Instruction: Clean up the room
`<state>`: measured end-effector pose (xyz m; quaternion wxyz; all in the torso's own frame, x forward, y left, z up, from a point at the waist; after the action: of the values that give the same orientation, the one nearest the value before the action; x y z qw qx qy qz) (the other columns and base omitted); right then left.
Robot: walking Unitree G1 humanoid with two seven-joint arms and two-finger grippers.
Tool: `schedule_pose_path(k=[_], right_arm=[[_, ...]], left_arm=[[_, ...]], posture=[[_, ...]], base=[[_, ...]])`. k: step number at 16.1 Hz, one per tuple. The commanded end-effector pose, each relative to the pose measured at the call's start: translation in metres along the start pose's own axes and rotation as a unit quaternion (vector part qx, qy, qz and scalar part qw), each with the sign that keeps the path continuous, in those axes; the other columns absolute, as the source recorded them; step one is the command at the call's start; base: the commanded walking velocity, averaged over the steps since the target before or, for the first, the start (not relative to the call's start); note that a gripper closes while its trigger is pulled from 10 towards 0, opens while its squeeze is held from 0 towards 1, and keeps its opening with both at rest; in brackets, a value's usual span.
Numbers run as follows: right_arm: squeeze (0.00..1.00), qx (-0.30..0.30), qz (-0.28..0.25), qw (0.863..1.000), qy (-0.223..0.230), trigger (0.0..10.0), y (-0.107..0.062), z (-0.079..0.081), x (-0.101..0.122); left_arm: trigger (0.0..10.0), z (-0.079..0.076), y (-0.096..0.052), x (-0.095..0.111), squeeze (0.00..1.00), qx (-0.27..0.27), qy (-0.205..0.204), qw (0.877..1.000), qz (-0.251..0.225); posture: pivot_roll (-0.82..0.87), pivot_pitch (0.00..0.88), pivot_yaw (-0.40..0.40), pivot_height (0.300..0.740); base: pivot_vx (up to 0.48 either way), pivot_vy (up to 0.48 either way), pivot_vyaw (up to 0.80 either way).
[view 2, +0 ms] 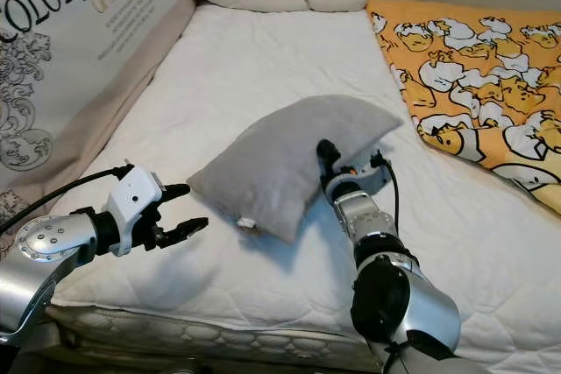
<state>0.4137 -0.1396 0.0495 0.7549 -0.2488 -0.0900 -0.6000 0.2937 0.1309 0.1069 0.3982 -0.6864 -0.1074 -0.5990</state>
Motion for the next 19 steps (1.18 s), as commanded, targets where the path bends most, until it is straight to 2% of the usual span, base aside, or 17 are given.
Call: schedule_pose_path(k=[1,2,3,4,5,7,14,19], right_arm=[[0.02,0.016,0.023,0.999,-0.019,10.0,0.003,0.010,-0.010],[0.00,0.004,0.035,0.999,-0.036,10.0,0.002,0.006,-0.016],[0.00,-0.015,0.042,0.998,-0.048,9.3,0.002,0.001,-0.019],[0.00,-0.054,0.055,0.995,-0.068,1.3,0.000,-0.011,-0.023],[0.00,-0.062,0.061,0.993,-0.073,0.0,-0.001,-0.014,-0.025],[0.00,-0.079,0.076,0.989,-0.098,0.0,-0.003,-0.021,-0.029],[0.00,-0.083,0.069,0.988,-0.106,0.0,-0.003,-0.023,-0.026],[0.00,-0.088,0.075,0.984,-0.139,0.0,-0.004,-0.024,-0.025]], left_arm=[[10.0,-0.001,-0.002,0.002,0.00,0.000,0.003,1.000,0.000],[10.0,-0.001,-0.002,0.002,0.00,0.000,0.002,1.000,0.000],[10.0,0.000,-0.002,0.002,0.00,0.001,0.002,1.000,0.000],[10.0,0.000,-0.001,0.002,0.00,0.002,0.002,1.000,0.001],[10.0,0.000,-0.001,0.002,0.00,0.003,0.003,1.000,0.001],[10.0,0.001,0.000,0.002,0.00,0.007,0.003,1.000,0.000],[10.0,0.000,-0.002,-0.003,0.00,0.004,0.000,1.000,0.008],[10.0,-0.008,-0.007,-0.005,0.00,-0.034,-0.013,0.999,0.017]], posture=[[0.12,0.000,-0.002,0.740],[0.12,0.000,-0.002,0.740],[0.12,0.000,-0.009,0.740],[0.12,0.000,-0.014,0.740],[0.12,0.000,-0.016,0.740],[0.13,0.000,-0.026,0.740],[0.13,0.000,-0.038,0.740],[0.12,0.000,-0.028,0.740]], base=[[0.000,0.000,0.00],[0.000,0.000,0.00],[0.000,0.000,0.00],[0.000,0.000,0.00],[0.000,0.000,0.00],[0.000,0.000,0.00],[0.000,0.000,0.00],[0.000,0.000,0.00]])
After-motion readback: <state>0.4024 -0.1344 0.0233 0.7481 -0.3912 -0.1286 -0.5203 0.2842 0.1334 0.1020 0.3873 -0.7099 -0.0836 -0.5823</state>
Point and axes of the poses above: a point about 5 cm out from each wrist's last joint towards the gripper, its own y axis pointing out of the wrist towards the gripper, its own x axis along the axis of the wrist's last joint, z = x × y, the point moved 6 cm from there along y, pointing out of the wrist towards the gripper, and after that the axes turned 11 degrees about -y, right-handed, at the moved point
